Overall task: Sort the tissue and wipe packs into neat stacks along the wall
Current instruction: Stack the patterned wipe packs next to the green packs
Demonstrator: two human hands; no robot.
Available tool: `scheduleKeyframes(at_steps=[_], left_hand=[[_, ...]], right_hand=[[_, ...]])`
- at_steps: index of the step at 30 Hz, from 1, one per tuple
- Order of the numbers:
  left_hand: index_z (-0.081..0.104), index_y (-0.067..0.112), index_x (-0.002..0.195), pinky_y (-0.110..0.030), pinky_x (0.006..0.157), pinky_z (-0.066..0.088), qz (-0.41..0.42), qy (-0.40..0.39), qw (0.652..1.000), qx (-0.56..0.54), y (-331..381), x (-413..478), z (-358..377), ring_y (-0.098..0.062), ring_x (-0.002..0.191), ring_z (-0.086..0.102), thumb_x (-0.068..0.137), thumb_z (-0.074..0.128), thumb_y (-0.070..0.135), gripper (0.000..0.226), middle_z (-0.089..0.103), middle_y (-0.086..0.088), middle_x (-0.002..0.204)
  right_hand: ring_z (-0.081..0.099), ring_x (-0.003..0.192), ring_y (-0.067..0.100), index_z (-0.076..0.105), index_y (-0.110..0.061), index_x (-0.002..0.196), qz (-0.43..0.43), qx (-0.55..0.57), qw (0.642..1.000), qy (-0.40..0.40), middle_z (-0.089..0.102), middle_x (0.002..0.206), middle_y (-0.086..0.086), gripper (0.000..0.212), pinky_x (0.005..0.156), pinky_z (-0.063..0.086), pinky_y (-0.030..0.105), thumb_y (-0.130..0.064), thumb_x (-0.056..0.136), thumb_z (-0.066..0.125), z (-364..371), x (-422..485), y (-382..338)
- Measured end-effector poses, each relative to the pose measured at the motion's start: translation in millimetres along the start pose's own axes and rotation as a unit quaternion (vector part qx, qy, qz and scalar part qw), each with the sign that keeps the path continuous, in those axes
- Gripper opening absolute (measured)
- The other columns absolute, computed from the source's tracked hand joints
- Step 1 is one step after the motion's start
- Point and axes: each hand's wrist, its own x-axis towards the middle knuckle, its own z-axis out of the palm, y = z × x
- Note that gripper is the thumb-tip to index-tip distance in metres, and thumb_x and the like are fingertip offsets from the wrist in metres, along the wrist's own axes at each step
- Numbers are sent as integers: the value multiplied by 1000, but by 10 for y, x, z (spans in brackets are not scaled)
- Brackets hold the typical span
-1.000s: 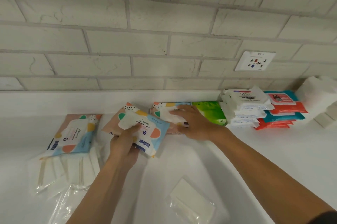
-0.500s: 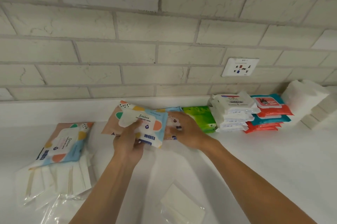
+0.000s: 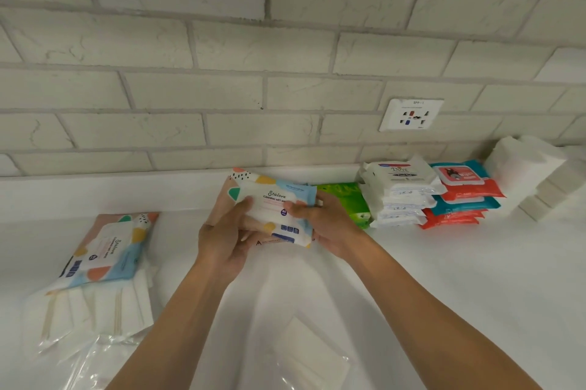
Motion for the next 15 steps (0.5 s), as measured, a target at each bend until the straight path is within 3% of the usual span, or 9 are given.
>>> scheduleKeyframes(at_steps=[3,5,8,11,15], left_hand=[[61,2,111,-36,66,60,20,45,997,55,47,79,-79,-28,88,72,85,72,9,29,71,-14,104],[63,3,107,-37,67,60,35,55,992,106,46,134,-68,-27,86,72,84,74,9,27,70,-10,103],[68,8,107,-41,73,61,66,78,973,205,20,255,-56,-27,84,72,81,78,12,28,71,-8,102],[71,18,99,-42,74,61,91,85,950,285,-5,367,-48,-24,80,73,80,78,16,21,74,-2,95],[70,19,91,-24,55,53,103,78,912,388,-44,390,8,-16,69,69,84,70,17,7,73,1,84]], right_hand=[[70,98,28,68,-4,108,-9,-38,999,20,72,108,14,30,84,58,42,2,80,74,-90,84,-50],[70,97,26,68,-9,107,-34,-119,992,36,73,105,9,28,86,58,39,-5,80,76,-138,133,-102],[69,90,22,61,-10,115,-59,-257,962,73,69,101,3,40,78,60,39,-17,80,78,-127,185,-171],[63,84,17,50,-11,127,-91,-312,940,102,61,104,-1,53,66,58,27,-19,82,76,-89,204,-236],[57,84,16,43,-7,133,-113,-369,915,120,57,104,4,57,64,52,24,-17,85,73,-104,254,-201]])
